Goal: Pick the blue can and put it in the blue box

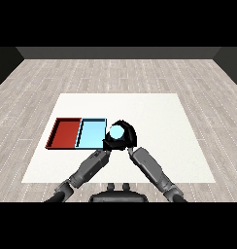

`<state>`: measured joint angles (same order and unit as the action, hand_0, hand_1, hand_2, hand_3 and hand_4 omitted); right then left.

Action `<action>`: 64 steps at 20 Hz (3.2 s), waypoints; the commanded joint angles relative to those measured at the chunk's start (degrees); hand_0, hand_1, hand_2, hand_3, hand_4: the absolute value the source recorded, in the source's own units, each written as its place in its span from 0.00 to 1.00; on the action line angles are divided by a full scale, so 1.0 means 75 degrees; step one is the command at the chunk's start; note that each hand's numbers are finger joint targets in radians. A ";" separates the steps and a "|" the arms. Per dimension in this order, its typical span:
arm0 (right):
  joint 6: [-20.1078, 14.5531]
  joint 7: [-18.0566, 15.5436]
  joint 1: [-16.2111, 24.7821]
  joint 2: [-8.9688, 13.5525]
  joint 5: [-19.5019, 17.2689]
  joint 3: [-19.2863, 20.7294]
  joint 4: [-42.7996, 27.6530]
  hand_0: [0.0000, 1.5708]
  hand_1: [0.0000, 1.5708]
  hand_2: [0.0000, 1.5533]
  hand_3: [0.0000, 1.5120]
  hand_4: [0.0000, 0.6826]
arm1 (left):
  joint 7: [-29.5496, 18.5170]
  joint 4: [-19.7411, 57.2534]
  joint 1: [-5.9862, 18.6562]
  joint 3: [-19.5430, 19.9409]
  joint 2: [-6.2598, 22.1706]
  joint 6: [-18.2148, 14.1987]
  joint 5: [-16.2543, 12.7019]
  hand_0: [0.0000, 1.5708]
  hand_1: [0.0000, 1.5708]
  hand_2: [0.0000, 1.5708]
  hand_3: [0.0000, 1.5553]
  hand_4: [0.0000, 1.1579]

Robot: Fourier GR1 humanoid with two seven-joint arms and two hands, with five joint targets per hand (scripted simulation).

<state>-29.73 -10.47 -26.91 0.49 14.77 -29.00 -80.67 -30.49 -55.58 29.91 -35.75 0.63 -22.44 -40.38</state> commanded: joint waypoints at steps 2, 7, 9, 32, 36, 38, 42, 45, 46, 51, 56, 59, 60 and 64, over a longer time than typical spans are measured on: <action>0.0222 -0.0295 0.0042 -0.0063 0.0238 -0.0011 -0.0003 0.90 0.90 0.93 0.92 0.86 | -0.0334 0.0685 0.0462 0.0467 -0.0081 0.0388 -0.0014 1.00 1.00 1.00 0.97 0.93; 0.1098 0.0034 0.0215 0.0281 0.0020 0.0325 0.0205 0.00 0.00 0.00 0.00 0.00 | -0.0854 0.0236 0.0002 0.0065 -0.0082 -0.0085 0.0105 1.00 1.00 1.00 0.99 0.97; 0.0861 0.0390 0.0255 0.0027 -0.0444 0.0110 -0.0131 0.00 0.00 0.00 0.00 0.00 | -0.0895 0.0289 0.0024 0.0057 -0.0083 -0.0069 0.0071 1.00 1.00 1.00 0.99 0.97; 0.1695 -0.0451 0.2263 0.0531 0.0950 0.2480 -0.2210 0.00 0.00 0.00 0.00 0.00 | 0.0054 0.0421 0.0615 0.0990 0.1282 -0.0495 0.0772 1.00 1.00 1.00 0.98 0.99; 0.1971 -0.0753 0.3036 0.0538 0.1159 0.2572 -0.2587 0.00 0.00 0.00 0.00 0.00 | 0.0211 0.0886 0.0655 0.1322 0.1641 -0.0636 0.1015 1.00 1.00 1.00 0.98 1.00; 0.2287 -0.0882 0.2585 0.0604 0.1372 0.2946 -0.1968 0.00 0.00 0.00 0.00 0.00 | 0.0491 0.1359 0.0987 0.1550 0.2002 -0.0395 0.1074 1.00 1.00 1.00 0.97 0.99; 0.2330 -0.0910 0.2329 0.0529 0.1413 0.3061 -0.1498 0.00 0.00 0.00 0.00 0.00 | 0.1331 0.2008 0.1263 0.1157 0.2245 -0.1105 0.1716 1.00 1.00 1.00 0.97 0.96; 0.2634 -0.0921 0.2977 0.0734 0.1568 0.3074 -0.1988 0.00 0.00 0.00 0.00 0.00 | 0.1916 0.2768 0.1355 0.0914 0.2603 -0.1086 0.2062 1.00 1.00 1.00 0.95 0.89; 0.2576 -0.0962 0.3100 0.0701 0.1508 0.3066 -0.1855 0.00 0.00 0.00 0.00 0.00 | 0.2446 0.3346 0.1803 0.0834 0.2276 -0.1115 0.2097 1.00 1.00 0.99 0.95 0.87; 0.2684 -0.1036 0.2627 0.0647 0.1695 0.3390 -0.1244 0.00 0.00 0.00 0.00 0.00 | 0.3613 0.4833 0.2235 0.0529 0.1796 -0.1345 0.2546 0.57 0.57 0.53 0.54 0.80; 0.2781 -0.1162 0.2592 0.0542 0.1806 0.3502 -0.0937 0.00 0.00 0.00 0.00 0.00 | 0.3969 0.6364 0.2199 0.0544 0.0950 -0.1340 0.2671 0.42 0.42 0.37 0.05 0.79; 0.2873 -0.1075 0.2806 0.0715 0.1693 0.3471 -0.1050 0.00 0.00 0.00 0.00 0.00 | 0.3912 0.6824 0.2203 0.0994 0.0820 -0.1553 0.2464 0.84 0.84 0.73 0.13 0.65; 0.3010 -0.1426 0.2426 0.0668 0.1687 0.3656 -0.0351 0.00 0.00 0.00 0.00 0.00 | 0.3705 0.6822 0.2160 0.1252 0.0970 -0.1322 0.2221 0.88 0.88 0.77 0.00 0.65; 0.2981 -0.1134 0.2508 0.0903 0.1664 0.3728 -0.0822 0.00 0.00 0.00 0.00 0.00 | 0.3854 0.7095 0.2449 0.1652 0.1129 -0.0894 0.2022 0.74 0.74 0.65 0.00 0.59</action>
<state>-8.39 -19.41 -7.94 5.84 26.99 -2.17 -86.33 -1.67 -4.99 47.44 -26.13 9.19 -30.86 -23.75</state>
